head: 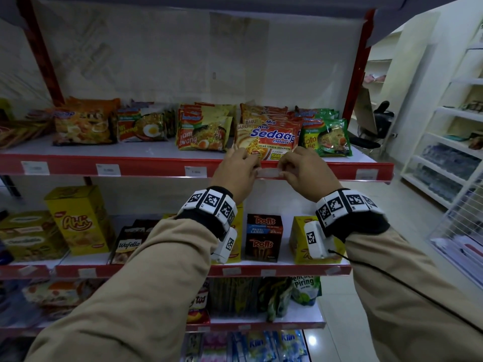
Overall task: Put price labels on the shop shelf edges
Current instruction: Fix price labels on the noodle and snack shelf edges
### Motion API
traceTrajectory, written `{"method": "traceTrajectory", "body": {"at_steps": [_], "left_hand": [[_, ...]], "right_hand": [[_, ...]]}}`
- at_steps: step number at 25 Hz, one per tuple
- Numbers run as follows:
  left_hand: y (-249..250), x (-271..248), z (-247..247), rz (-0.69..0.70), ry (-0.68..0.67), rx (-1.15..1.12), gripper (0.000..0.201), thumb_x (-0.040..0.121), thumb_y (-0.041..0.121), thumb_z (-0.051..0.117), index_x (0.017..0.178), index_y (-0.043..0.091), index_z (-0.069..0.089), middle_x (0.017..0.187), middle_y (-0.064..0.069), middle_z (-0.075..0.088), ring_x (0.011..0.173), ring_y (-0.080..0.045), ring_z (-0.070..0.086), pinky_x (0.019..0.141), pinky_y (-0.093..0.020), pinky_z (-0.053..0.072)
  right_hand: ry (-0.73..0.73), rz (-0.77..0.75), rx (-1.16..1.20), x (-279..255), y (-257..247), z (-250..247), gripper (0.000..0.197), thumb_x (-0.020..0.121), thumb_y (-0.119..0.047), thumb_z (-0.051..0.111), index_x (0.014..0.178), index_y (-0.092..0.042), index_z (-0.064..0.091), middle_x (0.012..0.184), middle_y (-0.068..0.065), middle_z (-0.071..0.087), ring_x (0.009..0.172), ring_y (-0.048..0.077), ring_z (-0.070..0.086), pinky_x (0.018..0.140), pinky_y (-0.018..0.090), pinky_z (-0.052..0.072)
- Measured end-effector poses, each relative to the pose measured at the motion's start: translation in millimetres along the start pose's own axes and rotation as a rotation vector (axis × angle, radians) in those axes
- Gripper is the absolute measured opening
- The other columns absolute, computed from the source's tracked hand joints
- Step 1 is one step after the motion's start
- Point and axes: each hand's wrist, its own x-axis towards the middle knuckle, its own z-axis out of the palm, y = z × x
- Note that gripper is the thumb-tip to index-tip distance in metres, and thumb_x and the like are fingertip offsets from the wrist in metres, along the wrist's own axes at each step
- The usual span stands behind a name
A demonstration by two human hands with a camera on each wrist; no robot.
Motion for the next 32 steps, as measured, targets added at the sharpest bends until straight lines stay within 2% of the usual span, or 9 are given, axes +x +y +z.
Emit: {"method": "traceTrajectory", "body": {"at_steps": [3, 6, 8, 9, 13, 17, 23, 28, 32], "left_hand": [[-1.4, -1.1, -0.8, 0.003, 0.013, -0.039, 0.019, 0.096, 0.024, 0.051, 0.107, 0.011, 0.059, 0.109, -0.008, 0.053, 0.106, -0.026, 0.042, 0.081, -0.034, 0.039], [-3.1, 0.0, -1.7, 0.002, 0.031, -0.083, 0.017, 0.095, 0.022, 0.052, 0.107, 0.012, 0.058, 0.108, -0.007, 0.054, 0.102, -0.025, 0.043, 0.079, -0.033, 0.037], [-4.6, 1.4, -1.4, 0.005, 0.031, -0.078, 0.017, 0.095, 0.021, 0.051, 0.107, 0.011, 0.058, 0.108, -0.007, 0.055, 0.101, -0.025, 0.043, 0.079, -0.033, 0.036], [-5.7, 2.0, -0.8, 0.008, 0.033, -0.076, 0.017, 0.095, 0.020, 0.051, 0.108, 0.011, 0.058, 0.108, -0.007, 0.054, 0.101, -0.025, 0.043, 0.078, -0.032, 0.035], [-9.5, 2.1, 2.8, 0.029, 0.051, -0.079, 0.018, 0.096, 0.021, 0.051, 0.108, 0.010, 0.058, 0.108, -0.008, 0.055, 0.099, -0.024, 0.043, 0.075, -0.030, 0.033], [-11.8, 1.5, 5.8, 0.051, 0.082, -0.089, 0.017, 0.096, 0.022, 0.051, 0.105, 0.010, 0.058, 0.106, -0.007, 0.055, 0.099, -0.024, 0.043, 0.074, -0.029, 0.034], [-13.7, 0.5, 5.8, 0.074, 0.076, -0.094, 0.017, 0.097, 0.023, 0.050, 0.105, 0.010, 0.059, 0.106, -0.007, 0.055, 0.101, -0.026, 0.044, 0.076, -0.033, 0.037], [-14.5, 1.4, 7.4, 0.080, 0.071, -0.062, 0.020, 0.097, 0.025, 0.048, 0.106, 0.010, 0.059, 0.107, -0.007, 0.054, 0.101, -0.025, 0.043, 0.076, -0.029, 0.033], [-14.0, 3.0, 5.5, 0.075, 0.031, -0.039, 0.022, 0.098, 0.025, 0.047, 0.109, 0.010, 0.058, 0.109, -0.008, 0.053, 0.104, -0.026, 0.043, 0.079, -0.033, 0.037]], "right_hand": [[0.016, 0.019, 0.113, 2.7, -0.9, -3.3, 0.010, 0.084, -0.022, 0.069, 0.092, -0.018, 0.065, 0.092, 0.000, 0.054, 0.091, 0.020, 0.049, 0.082, 0.034, 0.041], [0.105, 0.036, 0.321, 4.7, -2.5, -5.8, 0.007, 0.084, -0.014, 0.068, 0.083, -0.018, 0.063, 0.085, -0.001, 0.059, 0.069, 0.001, 0.049, 0.064, 0.017, 0.037], [0.116, 0.036, 0.340, 5.3, -3.4, -5.3, 0.005, 0.085, -0.013, 0.067, 0.085, -0.017, 0.063, 0.083, -0.003, 0.061, 0.065, -0.003, 0.049, 0.060, 0.010, 0.034], [0.106, 0.031, 0.322, 6.5, -3.2, -5.4, 0.004, 0.085, -0.014, 0.067, 0.087, -0.016, 0.064, 0.083, -0.002, 0.062, 0.066, -0.001, 0.050, 0.061, 0.010, 0.035], [0.021, 0.024, 0.161, 10.7, 1.0, -7.3, 0.012, 0.082, -0.017, 0.071, 0.093, -0.016, 0.066, 0.088, 0.001, 0.059, 0.078, 0.015, 0.051, 0.070, 0.028, 0.041], [0.004, 0.002, 0.077, 8.8, 2.9, -5.5, 0.017, 0.080, -0.020, 0.073, 0.096, -0.015, 0.068, 0.090, -0.001, 0.052, 0.089, 0.019, 0.049, 0.076, 0.027, 0.035], [-0.073, 0.021, -0.062, 8.1, 0.5, -7.1, 0.020, 0.086, -0.029, 0.065, 0.102, -0.016, 0.068, 0.102, 0.008, 0.053, 0.100, 0.026, 0.047, 0.083, 0.034, 0.040], [-0.095, 0.030, -0.098, 7.1, -2.1, -5.6, 0.023, 0.088, -0.030, 0.062, 0.106, -0.016, 0.066, 0.106, 0.008, 0.051, 0.102, 0.027, 0.046, 0.086, 0.036, 0.040], [-0.059, 0.022, -0.018, 3.0, -2.3, -10.2, 0.023, 0.084, -0.029, 0.068, 0.103, -0.015, 0.067, 0.101, 0.004, 0.052, 0.099, 0.025, 0.049, 0.083, 0.031, 0.038]]}}
